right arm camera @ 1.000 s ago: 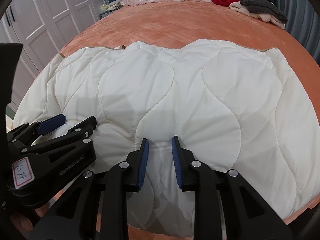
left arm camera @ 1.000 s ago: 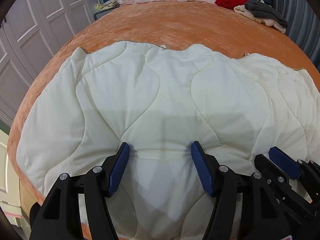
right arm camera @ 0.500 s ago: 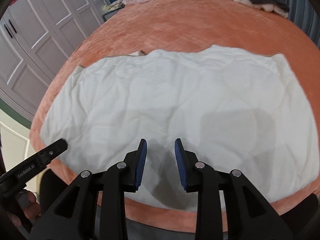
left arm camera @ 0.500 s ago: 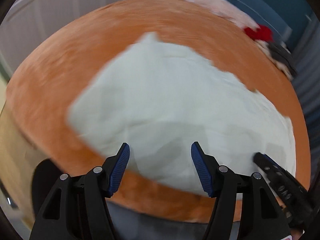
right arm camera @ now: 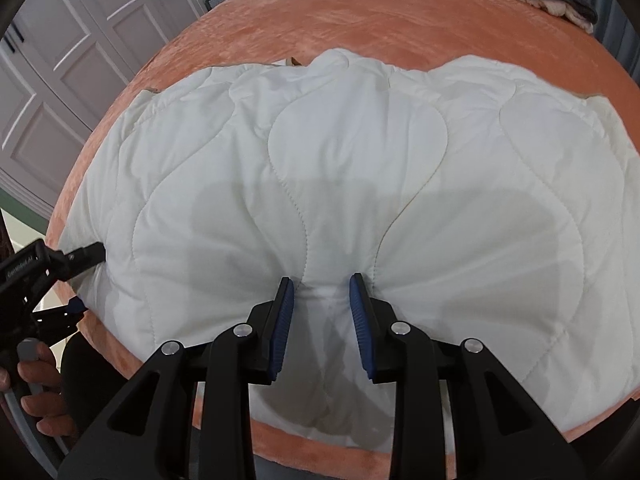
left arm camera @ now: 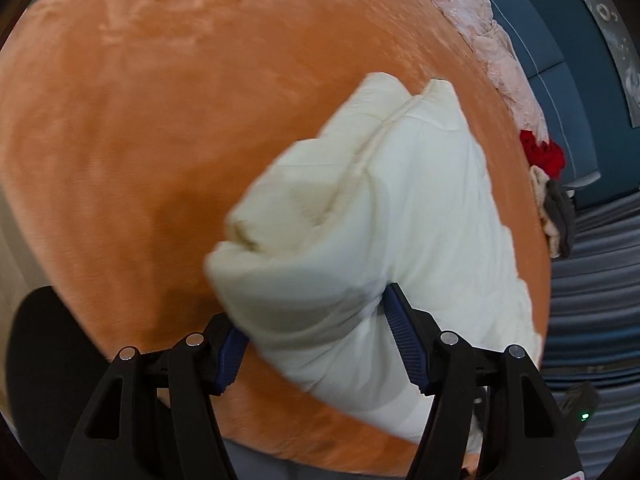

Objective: Fold large clothes

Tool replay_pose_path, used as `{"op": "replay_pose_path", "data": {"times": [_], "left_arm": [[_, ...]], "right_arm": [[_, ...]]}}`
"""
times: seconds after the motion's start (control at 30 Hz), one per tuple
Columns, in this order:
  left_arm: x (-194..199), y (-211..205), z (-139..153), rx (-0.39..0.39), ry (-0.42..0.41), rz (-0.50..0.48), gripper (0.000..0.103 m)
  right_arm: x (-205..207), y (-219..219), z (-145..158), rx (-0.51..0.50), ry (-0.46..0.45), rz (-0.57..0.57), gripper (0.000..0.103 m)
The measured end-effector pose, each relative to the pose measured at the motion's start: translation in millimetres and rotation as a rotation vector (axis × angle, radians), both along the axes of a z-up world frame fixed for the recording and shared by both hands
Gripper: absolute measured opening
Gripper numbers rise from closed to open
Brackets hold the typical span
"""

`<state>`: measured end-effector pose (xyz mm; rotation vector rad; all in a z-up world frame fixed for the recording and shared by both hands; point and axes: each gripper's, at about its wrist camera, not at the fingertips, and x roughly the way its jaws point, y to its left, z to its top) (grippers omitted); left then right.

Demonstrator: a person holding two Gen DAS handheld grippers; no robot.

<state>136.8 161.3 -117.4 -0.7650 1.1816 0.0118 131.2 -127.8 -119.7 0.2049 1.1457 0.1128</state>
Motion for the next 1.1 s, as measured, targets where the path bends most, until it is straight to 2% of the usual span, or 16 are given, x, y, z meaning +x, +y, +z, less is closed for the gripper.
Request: {"op": "replay_pose_path", "data": {"times": [0.03, 0.1, 0.2, 0.3, 0.37, 0.4, 0.53, 0.57, 0.67, 0.8, 0.93, 1.03, 1.1], "left_arm": [[1.7, -3.6, 3.7, 0.002, -0.010, -0.008, 0.052], [2.6, -13.5, 18.8, 0.024, -0.055, -0.051, 0.025], [-7.7, -25.8, 57.2, 0.042, -0.160, -0.113, 0.013], [-23.0, -42.7, 104.8, 0.009, -0.284, -0.199, 0.011], [-33.8, -66.6, 136.4, 0.013, -0.357, -0.280, 0.011], [-42.0, -86.5, 153.2, 0.048, -0.398, -0.335, 0.011], [-61.7, -136.9, 182.9, 0.175, -0.489, -0.446, 0.011], [-61.0, -142.9, 186.0, 0.184, -0.497, -0.456, 0.011], [-66.5, -152.4, 195.9, 0.209, -0.517, -0.487, 0.011], [-77.3, -168.2, 200.1, 0.223, -0.527, -0.519, 0.011], [-71.3, -208.1, 198.5, 0.258, -0.525, -0.596, 0.011], [-76.8, -245.1, 197.2, 0.281, -0.535, -0.678, 0.011], [-79.0, -265.6, 193.9, 0.281, -0.537, -0.714, 0.011]], "right_arm": [[1.4, 0.6, -0.9, 0.000, 0.001, 0.001, 0.029], [4.6, 0.7, -3.1, 0.001, 0.007, 0.001, 0.029], [8.8, 0.0, -4.0, 0.002, 0.018, 0.002, 0.029], [8.3, 1.0, -1.1, 0.012, 0.026, -0.009, 0.029], [4.9, 1.1, 2.4, 0.036, 0.025, -0.018, 0.029], [2.8, 0.7, 3.6, 0.058, 0.026, -0.016, 0.029], [-16.4, -19.5, 18.8, 0.171, 0.008, -0.025, 0.027], [-27.9, -28.8, 25.7, 0.188, -0.011, -0.020, 0.026], [-57.2, -47.6, 34.5, 0.142, -0.016, 0.003, 0.022], [-69.6, -51.0, 13.4, 0.174, 0.026, 0.017, 0.017], [-62.2, -46.7, -4.2, 0.207, 0.009, 0.010, 0.017], [-67.1, -60.7, 2.7, 0.281, -0.005, 0.015, 0.017], [-82.6, -81.6, 15.8, 0.311, -0.046, 0.008, 0.017]]}}
